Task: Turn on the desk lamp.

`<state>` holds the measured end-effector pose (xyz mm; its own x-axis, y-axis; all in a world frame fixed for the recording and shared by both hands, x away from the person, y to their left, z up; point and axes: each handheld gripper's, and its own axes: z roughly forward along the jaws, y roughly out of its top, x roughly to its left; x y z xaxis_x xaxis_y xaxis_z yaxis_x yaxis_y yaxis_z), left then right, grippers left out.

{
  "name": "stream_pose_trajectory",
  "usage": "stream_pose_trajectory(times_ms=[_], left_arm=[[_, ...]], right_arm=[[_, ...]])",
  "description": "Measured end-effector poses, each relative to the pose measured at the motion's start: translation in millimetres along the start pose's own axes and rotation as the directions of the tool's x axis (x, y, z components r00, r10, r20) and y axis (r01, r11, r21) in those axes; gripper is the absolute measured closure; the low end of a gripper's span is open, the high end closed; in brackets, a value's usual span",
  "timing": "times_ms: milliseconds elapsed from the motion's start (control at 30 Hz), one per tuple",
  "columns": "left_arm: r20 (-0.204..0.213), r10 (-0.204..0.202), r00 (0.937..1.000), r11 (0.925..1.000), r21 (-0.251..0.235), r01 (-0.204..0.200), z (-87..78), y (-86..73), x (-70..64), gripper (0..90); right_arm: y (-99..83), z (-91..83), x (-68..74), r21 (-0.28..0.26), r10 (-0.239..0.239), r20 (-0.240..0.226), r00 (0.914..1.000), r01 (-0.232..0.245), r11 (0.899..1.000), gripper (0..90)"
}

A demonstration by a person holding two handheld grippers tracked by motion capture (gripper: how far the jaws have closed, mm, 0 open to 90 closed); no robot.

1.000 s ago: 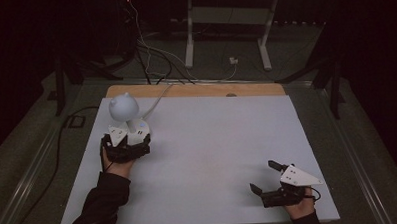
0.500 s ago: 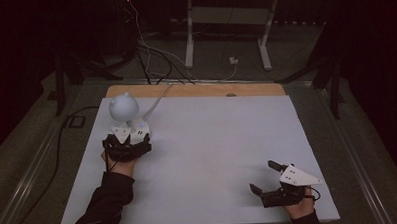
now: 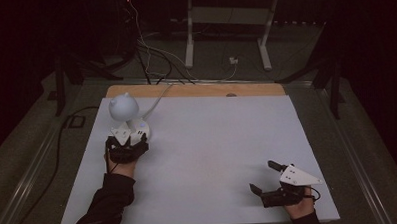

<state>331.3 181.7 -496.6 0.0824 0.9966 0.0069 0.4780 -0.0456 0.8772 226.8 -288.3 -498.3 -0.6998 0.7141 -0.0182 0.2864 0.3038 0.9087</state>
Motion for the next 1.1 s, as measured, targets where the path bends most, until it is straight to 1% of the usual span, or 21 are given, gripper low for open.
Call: stream_pose_trajectory(times_ms=[33,100,167,233,267,333,367,467,600,633,700,767,900,933,1033,1100], left_arm=[[0.002,0.005,1.0,1.0,-0.002,-0.005,-0.2,-0.1,0.1,34.4],[0.006,0.006,1.0,1.0,-0.008,-0.006,-0.5,-0.5,0.2,41.8],[0.01,0.012,0.9999,0.9998,-0.015,-0.012,-1.1,-0.8,0.2,46.3],[0.0,0.021,0.9998,0.9996,-0.021,-0.021,-1.5,-0.8,-0.2,52.4],[-0.001,0.028,0.9996,0.9993,-0.023,-0.028,-1.3,-1.1,-0.4,56.3],[-0.013,0.054,0.9984,0.9983,-0.021,-0.055,-1.0,-2.1,-0.2,63.1],[-0.011,0.061,0.9981,0.998,-0.017,-0.061,-0.4,-2.5,0.6,66.1],[0.006,0.057,0.9984,0.9983,-0.012,-0.057,1.4,-3.7,3.7,72.9],[0.026,0.048,0.9985,0.9986,-0.023,-0.048,2.0,-2.8,8.1,80.9],[0.03,0.049,0.9983,0.9984,-0.028,-0.049,2.2,-2.6,9.0,81.2],[0.053,0.034,0.998,0.999,-0.031,-0.033,2.9,-2.1,11.5,83.7],[0.055,0.036,0.9979,0.999,-0.031,-0.034,3.9,-2.2,13.1,84.0],[0.07,0.03,0.9971,0.9993,-0.023,-0.028,6.2,-2.9,15.9,90.0],[0.077,0.029,0.9966,0.9995,-0.019,-0.027,6.8,-3.0,16.4,90.0],[0.09,0.042,0.995,0.9991,-0.008,-0.041,8.8,-3.5,16.6,90.0],[0.09,0.05,0.9947,0.9987,-0.003,-0.05,10.0,-4.1,16.3,90.0]], right_arm=[[0.0,-0.1,0.0,0.0,-0.001,0.0,1.0,0.001,1.0,0.0],[0.1,-0.2,0.0,0.0,-0.002,-0.001,1.0,0.002,1.0,0.0],[0.0,-0.2,0.0,0.001,-0.002,0.0,1.0,0.002,1.0,0.0],[0.1,-0.4,-0.1,0.0,-0.002,0.0,1.0,0.002,1.0,0.0],[0.1,-0.4,-0.1,0.0,-0.001,0.0,1.0,0.001,1.0,0.0],[0.1,-0.3,-0.1,0.0,-0.001,-0.001,1.0,0.001,1.0,0.0],[0.1,-0.3,0.0,0.0,-0.001,0.0,1.0,0.001,1.0,0.0],[0.1,-0.2,0.0,0.0,-0.001,0.0,1.0,0.001,1.0,0.0],[0.0,0.1,0.0,0.001,-0.001,-0.001,1.0,0.001,1.0,0.0],[0.0,0.2,0.0,0.001,-0.001,-0.002,1.0,0.001,1.0,0.0],[0.0,0.5,-0.1,0.002,-0.001,-0.002,1.0,0.001,1.0,0.0],[-0.1,0.7,0.0,0.002,-0.001,-0.003,1.0,0.001,1.0,0.0],[0.0,0.9,0.1,0.002,-0.001,-0.004,1.0,0.001,1.0,0.0],[0.0,0.9,0.1,0.003,-0.001,-0.004,1.0,0.001,1.0,0.0],[0.1,0.8,0.1,0.002,-0.001,-0.004,1.0,0.001,1.0,0.0],[0.1,0.8,0.2,0.002,-0.001,-0.004,1.0,0.001,1.0,0.0]])
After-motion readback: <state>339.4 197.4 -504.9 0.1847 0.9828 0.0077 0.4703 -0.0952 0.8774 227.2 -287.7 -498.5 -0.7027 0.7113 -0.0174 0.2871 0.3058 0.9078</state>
